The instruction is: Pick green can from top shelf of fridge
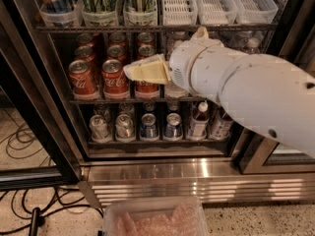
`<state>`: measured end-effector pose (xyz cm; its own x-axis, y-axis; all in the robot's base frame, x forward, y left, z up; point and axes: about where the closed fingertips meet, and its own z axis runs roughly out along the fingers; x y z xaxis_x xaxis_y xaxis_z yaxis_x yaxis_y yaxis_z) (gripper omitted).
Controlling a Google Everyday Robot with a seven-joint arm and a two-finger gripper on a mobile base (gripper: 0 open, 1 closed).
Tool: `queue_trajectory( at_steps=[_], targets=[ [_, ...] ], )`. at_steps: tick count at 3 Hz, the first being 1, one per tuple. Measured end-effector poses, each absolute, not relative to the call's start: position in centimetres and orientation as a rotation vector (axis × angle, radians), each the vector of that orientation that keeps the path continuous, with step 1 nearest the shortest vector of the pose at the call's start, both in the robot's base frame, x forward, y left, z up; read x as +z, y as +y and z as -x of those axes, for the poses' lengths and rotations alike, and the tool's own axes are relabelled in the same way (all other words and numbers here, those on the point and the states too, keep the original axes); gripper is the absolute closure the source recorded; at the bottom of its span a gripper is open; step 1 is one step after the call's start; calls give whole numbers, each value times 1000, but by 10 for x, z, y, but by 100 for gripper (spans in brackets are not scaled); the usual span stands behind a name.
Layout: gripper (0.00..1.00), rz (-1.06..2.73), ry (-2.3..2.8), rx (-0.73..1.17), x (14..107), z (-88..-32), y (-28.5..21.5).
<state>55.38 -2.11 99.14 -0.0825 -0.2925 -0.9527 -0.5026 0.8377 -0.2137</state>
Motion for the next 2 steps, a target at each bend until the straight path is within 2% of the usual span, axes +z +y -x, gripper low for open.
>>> queue_trajectory(
  at_steps=[2],
  targets=[
    [0,488,1446,169,1037,-580,11]
  ],
)
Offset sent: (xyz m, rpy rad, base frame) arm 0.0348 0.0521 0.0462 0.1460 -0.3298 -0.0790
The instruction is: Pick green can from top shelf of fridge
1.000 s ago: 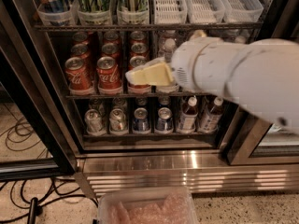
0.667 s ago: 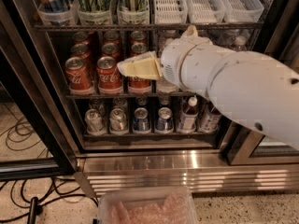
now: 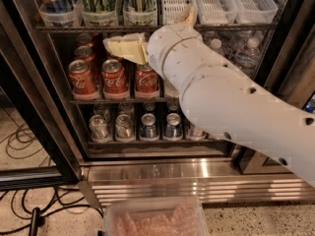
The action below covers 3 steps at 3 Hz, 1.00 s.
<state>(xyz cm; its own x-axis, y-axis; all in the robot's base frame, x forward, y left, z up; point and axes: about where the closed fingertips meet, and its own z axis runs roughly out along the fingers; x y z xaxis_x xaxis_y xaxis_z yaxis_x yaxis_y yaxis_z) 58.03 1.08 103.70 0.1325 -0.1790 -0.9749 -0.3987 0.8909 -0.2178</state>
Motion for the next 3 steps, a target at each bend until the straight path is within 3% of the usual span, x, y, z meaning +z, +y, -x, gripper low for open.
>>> queue_trajectory(
  at_steps=[2,3],
  targets=[
    [0,462,1425,163,1043,-580,9],
    [17,443,1374,176,1052,-590,16]
  ],
)
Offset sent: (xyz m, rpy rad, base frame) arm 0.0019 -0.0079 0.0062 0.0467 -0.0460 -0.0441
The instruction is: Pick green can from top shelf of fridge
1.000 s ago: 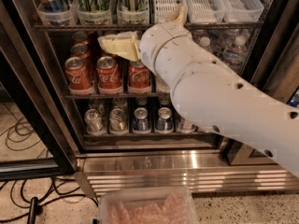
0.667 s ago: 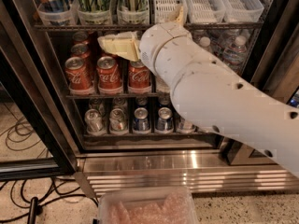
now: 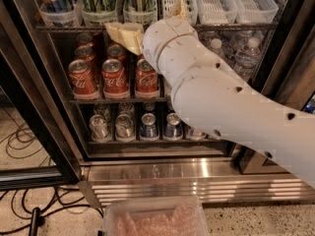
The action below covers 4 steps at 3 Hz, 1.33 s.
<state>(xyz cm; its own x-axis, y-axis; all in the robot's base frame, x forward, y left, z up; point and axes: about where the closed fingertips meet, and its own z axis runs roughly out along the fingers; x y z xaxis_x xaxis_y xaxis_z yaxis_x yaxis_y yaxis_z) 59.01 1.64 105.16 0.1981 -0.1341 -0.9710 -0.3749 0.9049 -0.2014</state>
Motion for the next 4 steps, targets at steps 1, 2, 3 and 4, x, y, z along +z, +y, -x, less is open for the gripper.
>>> queue_trajectory(
  at_steps=[1,2,3,4],
  targets=[
    [15,442,1338,174,1058,-599,22],
    [14,442,1317,158,1061,-604,23],
    [22,442,1309,140,1062,-608,23],
    [24,439,1309,125,1062,-615,23]
  ],
)
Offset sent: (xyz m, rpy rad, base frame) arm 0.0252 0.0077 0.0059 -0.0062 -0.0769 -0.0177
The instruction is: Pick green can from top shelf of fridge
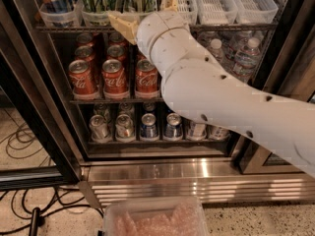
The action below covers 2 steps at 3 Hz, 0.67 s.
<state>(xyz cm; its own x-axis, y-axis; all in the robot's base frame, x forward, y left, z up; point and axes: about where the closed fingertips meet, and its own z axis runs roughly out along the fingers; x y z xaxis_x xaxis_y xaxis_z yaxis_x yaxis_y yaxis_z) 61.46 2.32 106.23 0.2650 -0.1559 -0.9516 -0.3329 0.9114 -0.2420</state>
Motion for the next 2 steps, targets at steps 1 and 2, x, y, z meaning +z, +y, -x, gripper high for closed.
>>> queue_trajectory(
  at_steps=[1,2],
  targets=[
    [24,437,1313,115,1061,-619,23],
    [29,441,1333,124,1060,-635,30]
  ],
)
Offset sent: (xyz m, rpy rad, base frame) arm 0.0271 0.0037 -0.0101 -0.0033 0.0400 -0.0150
